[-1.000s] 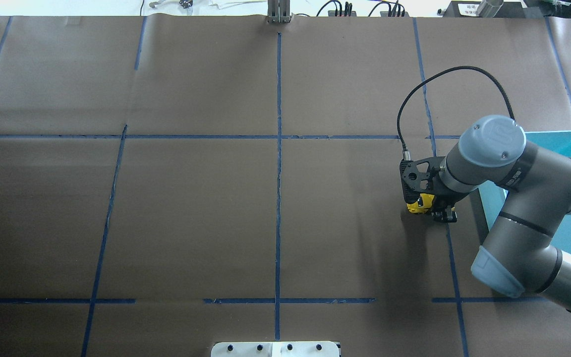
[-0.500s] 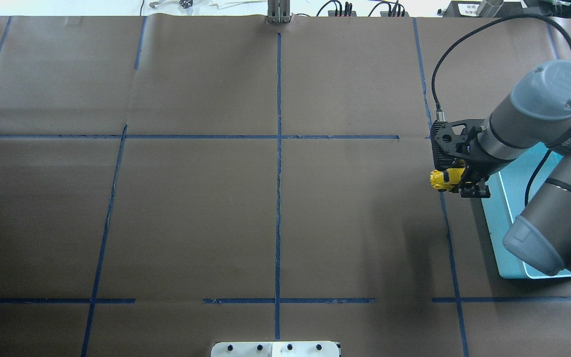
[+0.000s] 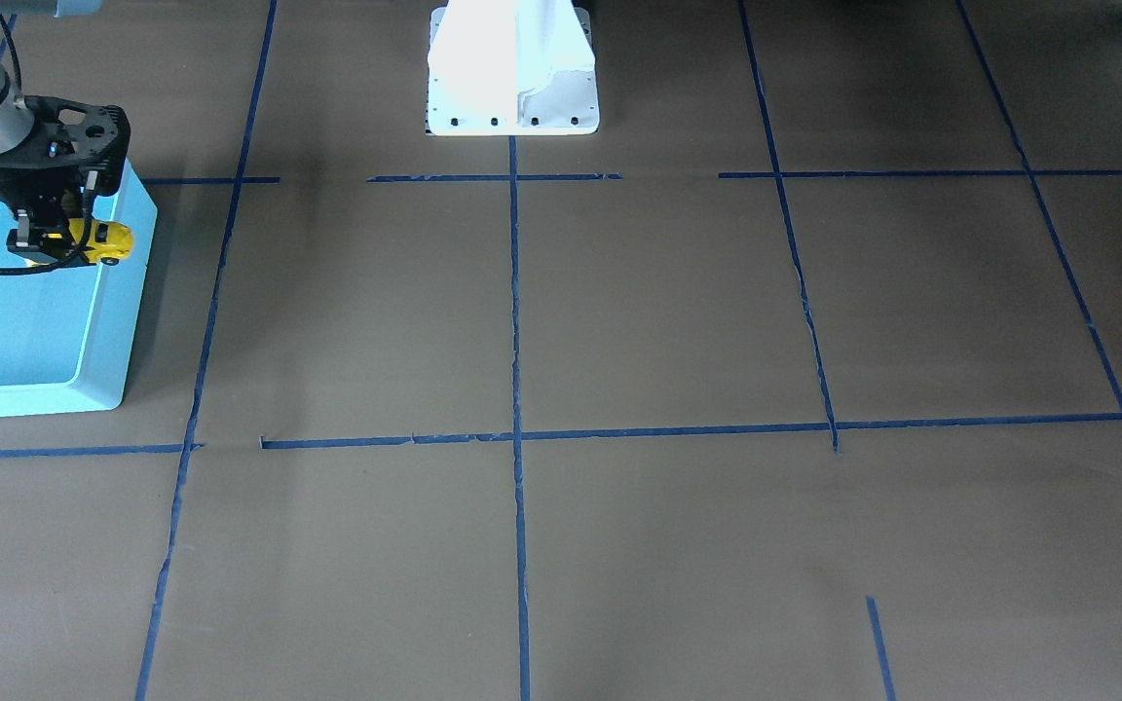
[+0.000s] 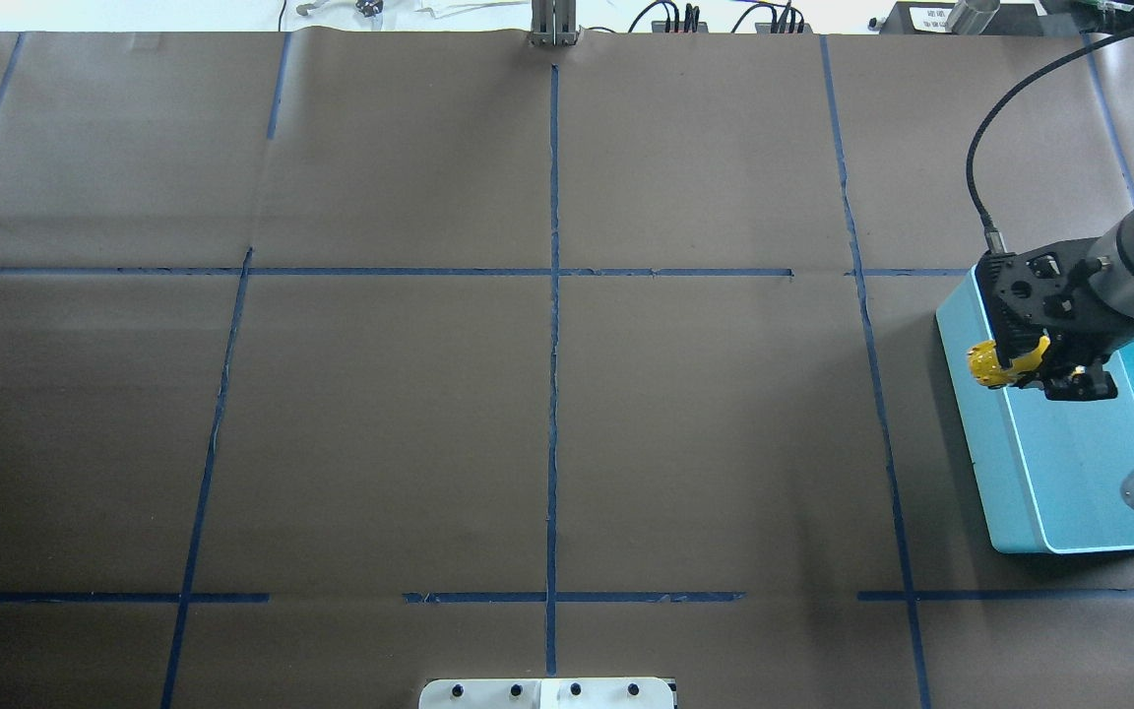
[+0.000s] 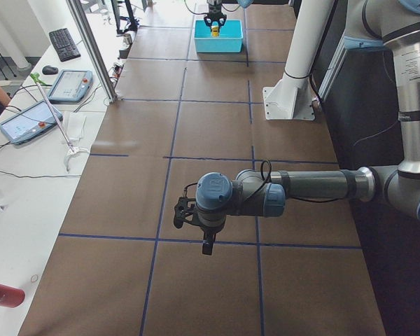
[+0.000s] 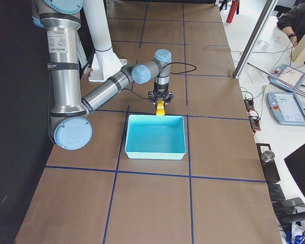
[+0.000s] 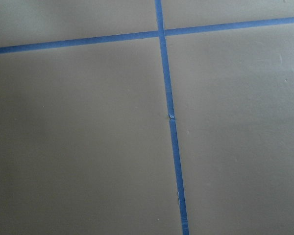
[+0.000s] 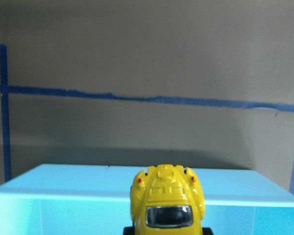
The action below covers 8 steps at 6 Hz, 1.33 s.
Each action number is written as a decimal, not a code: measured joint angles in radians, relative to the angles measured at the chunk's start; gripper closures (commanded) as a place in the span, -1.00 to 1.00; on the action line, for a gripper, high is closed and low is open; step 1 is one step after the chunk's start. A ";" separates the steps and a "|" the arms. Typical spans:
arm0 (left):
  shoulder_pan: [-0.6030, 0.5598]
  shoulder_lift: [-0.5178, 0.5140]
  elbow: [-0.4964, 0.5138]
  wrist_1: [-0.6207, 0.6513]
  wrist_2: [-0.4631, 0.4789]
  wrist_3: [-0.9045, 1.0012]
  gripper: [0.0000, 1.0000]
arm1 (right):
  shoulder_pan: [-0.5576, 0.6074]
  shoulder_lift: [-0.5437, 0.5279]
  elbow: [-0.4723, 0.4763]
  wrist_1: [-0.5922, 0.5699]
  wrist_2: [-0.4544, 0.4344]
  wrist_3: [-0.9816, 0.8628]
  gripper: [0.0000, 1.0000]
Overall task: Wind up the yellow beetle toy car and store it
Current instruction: 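Lift the car with the right gripper and carry it over the bin, then lower the car into the blue bin and open the right gripper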
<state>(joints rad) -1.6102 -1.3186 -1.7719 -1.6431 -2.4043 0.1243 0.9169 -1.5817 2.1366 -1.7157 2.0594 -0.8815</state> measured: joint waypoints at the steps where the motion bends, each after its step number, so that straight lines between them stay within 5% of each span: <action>1: 0.000 0.000 0.003 -0.002 -0.001 0.000 -1.00 | 0.020 -0.078 -0.012 0.077 0.000 -0.039 0.81; 4: 0.000 -0.001 0.005 -0.003 -0.001 0.000 -1.00 | 0.032 -0.208 -0.131 0.363 0.005 -0.020 0.83; 8: 0.000 -0.001 0.013 -0.003 0.000 0.000 -1.00 | 0.029 -0.210 -0.199 0.389 0.010 0.028 0.64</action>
<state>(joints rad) -1.6107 -1.3192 -1.7594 -1.6460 -2.4038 0.1243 0.9456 -1.7916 1.9374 -1.3271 2.0692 -0.8539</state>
